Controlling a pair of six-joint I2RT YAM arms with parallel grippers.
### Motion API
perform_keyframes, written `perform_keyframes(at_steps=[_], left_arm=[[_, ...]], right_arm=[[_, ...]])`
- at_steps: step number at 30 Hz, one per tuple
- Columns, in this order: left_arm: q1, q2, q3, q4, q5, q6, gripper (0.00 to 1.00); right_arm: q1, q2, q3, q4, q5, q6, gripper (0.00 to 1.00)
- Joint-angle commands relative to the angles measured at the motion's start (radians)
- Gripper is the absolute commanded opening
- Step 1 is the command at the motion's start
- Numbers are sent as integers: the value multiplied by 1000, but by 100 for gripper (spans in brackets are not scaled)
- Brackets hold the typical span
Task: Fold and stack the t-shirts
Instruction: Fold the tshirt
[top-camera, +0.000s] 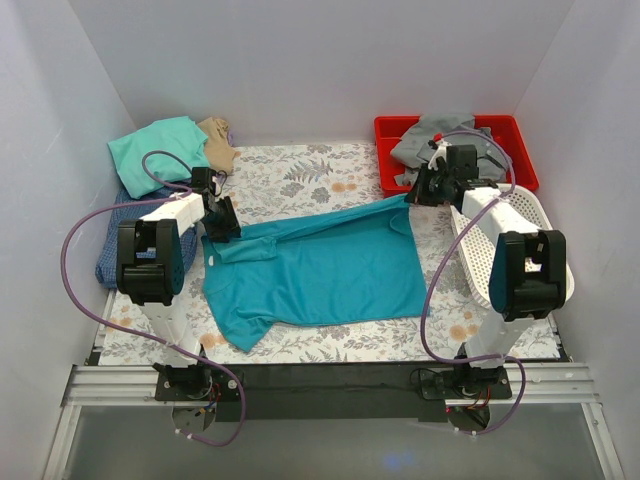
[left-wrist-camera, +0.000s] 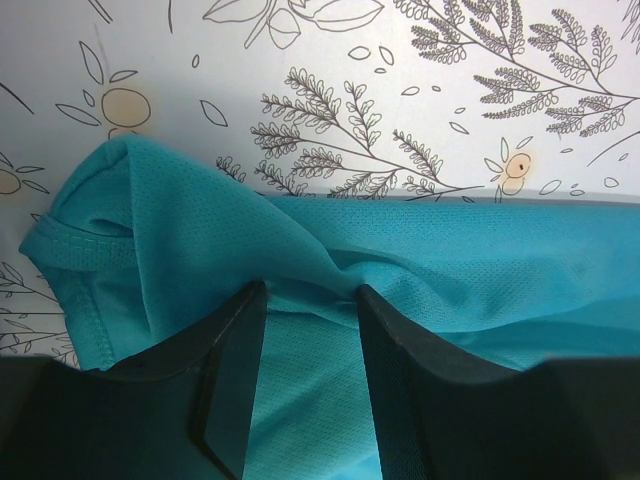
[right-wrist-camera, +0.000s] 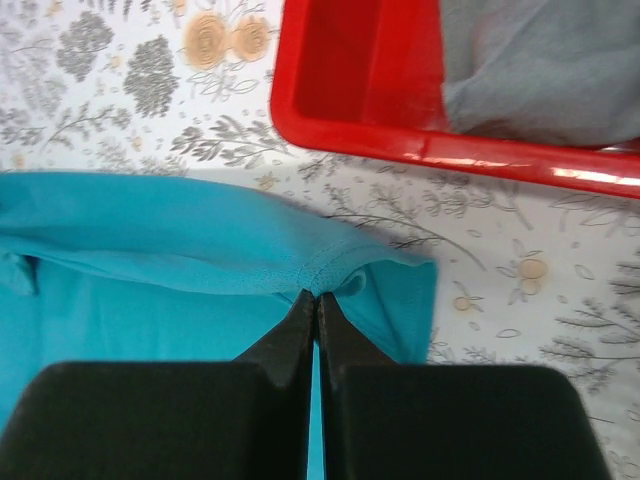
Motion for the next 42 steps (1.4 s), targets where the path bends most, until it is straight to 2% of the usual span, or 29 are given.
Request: perform_keyframes(at_steps=[1, 4, 7, 14, 20, 27, 32, 38, 42], left_arm=[[3, 49, -32, -47, -6, 17, 40], [4, 55, -24, -47, -3, 19, 40], [3, 58, -25, -49, 0, 17, 40], [3, 58, -30, -50, 3, 22, 40], [3, 59, -28, -52, 5, 23, 40], [3, 58, -27, -57, -6, 25, 40], [3, 52, -27, -57, -6, 22, 40], [3, 49, -27, -57, -7, 22, 40], [5, 50, -25, -57, -3, 22, 40]], right_arm=[[-2, -9, 104, -48, 102, -89, 1], [-2, -2, 140, -48, 135, -126, 1], [-2, 36, 205, -56, 96, -146, 1], [-3, 142, 263, -71, -119, -143, 1], [-2, 109, 171, -117, -156, -154, 1], [-2, -80, -28, -148, -147, -148, 1], [-2, -147, -163, -160, -118, -146, 1], [-2, -132, -203, -171, -106, -128, 1], [-2, -120, -150, -140, -57, -132, 1]])
